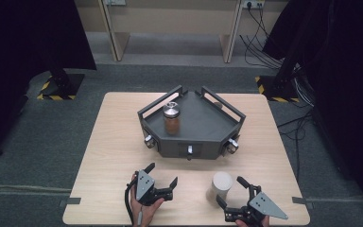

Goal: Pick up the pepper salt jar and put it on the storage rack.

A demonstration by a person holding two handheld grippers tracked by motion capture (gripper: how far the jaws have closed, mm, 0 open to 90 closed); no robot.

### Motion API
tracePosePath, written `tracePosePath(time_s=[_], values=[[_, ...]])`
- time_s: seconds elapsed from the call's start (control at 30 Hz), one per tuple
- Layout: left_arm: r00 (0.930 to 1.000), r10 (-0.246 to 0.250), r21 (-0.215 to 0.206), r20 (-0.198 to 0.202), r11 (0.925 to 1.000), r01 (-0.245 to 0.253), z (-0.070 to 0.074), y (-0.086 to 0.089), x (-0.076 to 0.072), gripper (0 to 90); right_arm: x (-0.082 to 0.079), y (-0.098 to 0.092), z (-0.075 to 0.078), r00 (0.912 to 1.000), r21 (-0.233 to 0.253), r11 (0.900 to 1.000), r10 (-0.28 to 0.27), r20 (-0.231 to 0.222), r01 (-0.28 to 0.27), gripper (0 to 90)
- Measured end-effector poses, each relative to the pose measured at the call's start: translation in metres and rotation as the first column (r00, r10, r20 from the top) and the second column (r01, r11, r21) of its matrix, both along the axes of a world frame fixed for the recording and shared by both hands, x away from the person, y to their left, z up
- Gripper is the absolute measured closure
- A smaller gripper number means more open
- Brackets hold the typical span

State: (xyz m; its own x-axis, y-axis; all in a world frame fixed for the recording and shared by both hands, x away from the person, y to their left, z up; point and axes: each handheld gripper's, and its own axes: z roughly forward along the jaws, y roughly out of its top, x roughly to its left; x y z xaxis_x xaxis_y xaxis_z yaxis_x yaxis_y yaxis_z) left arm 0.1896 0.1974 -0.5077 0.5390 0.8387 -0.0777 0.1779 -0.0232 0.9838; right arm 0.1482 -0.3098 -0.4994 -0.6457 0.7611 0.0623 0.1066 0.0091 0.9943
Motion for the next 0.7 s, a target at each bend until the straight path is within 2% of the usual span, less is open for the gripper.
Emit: tracePosePath(time_s=[0.43, 0.7], values=[[1.0, -0.001, 0.001, 0.0, 1.0, 0.001, 0.0, 0.0, 0.0, 0.7, 0.009, 0.005, 0.001, 0.9993, -0.019, 1.0, 0.021, -0.031, -0.022, 7.5], [1.0, -0.002, 0.002, 0.0, 1.0, 0.002, 0.0, 0.0, 0.0, 0.9, 0.015, 0.011, 0.001, 0.9986, -0.046, 0.998, 0.034, -0.039, -0.036, 15.6]])
